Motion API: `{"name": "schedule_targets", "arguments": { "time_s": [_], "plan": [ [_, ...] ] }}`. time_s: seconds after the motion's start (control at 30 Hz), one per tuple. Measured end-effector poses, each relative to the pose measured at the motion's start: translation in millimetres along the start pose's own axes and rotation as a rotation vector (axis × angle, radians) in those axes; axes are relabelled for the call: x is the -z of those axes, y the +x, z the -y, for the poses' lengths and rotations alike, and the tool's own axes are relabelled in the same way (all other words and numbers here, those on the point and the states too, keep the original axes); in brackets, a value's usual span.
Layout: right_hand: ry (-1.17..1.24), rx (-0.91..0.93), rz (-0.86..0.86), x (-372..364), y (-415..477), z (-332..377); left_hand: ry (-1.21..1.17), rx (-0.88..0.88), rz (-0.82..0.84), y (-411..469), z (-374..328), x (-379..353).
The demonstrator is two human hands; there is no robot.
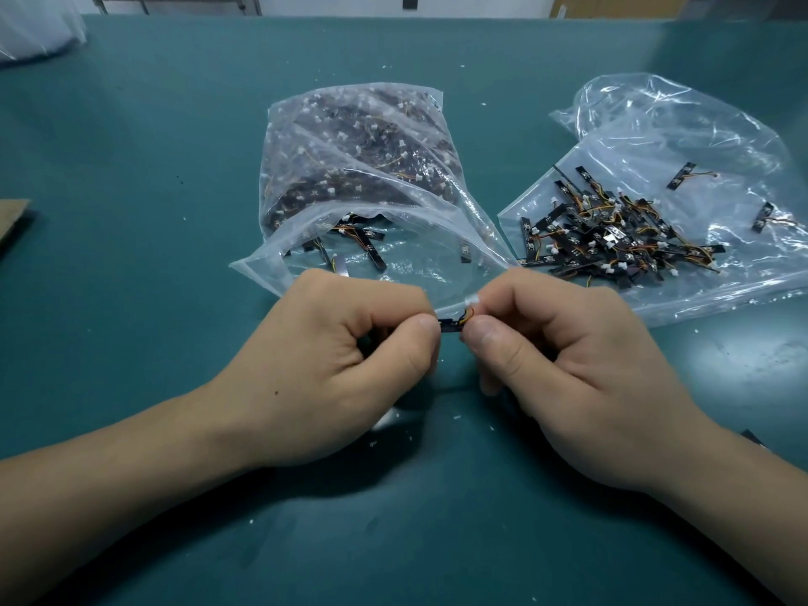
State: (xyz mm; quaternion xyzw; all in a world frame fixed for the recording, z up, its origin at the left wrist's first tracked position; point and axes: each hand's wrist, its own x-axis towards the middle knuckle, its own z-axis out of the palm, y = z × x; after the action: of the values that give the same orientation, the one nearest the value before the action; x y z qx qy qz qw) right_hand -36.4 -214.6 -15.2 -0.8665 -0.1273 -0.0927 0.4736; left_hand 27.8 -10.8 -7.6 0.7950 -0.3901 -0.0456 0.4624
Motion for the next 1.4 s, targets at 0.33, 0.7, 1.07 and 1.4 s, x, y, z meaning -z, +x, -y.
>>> {"name": "schedule_targets", "arguments": {
  "time_s": [0.33, 0.7, 1.07, 1.4],
  "plan": [
    [-0.001, 0.02, 0.02, 1.1, -0.8, 0.6, 0.067, -0.063, -0.018, -0.4, -0.1, -0.4],
    [0.037, 0.001, 0.048, 1.5, -0.4, 2.4, 0.06, -0.078, -0.03, -1.1, 0.8, 1.0],
    [0.037, -0.009, 0.058, 1.9, 0.2, 3.7, 0.113, -0.112, -0.037, 0.3, 0.2, 2.5],
    [0.082, -0.024, 0.106, 1.8, 0.7, 6.2, 0.147, -0.138, -0.058, -0.2, -2.3, 2.8]
  ]
}}
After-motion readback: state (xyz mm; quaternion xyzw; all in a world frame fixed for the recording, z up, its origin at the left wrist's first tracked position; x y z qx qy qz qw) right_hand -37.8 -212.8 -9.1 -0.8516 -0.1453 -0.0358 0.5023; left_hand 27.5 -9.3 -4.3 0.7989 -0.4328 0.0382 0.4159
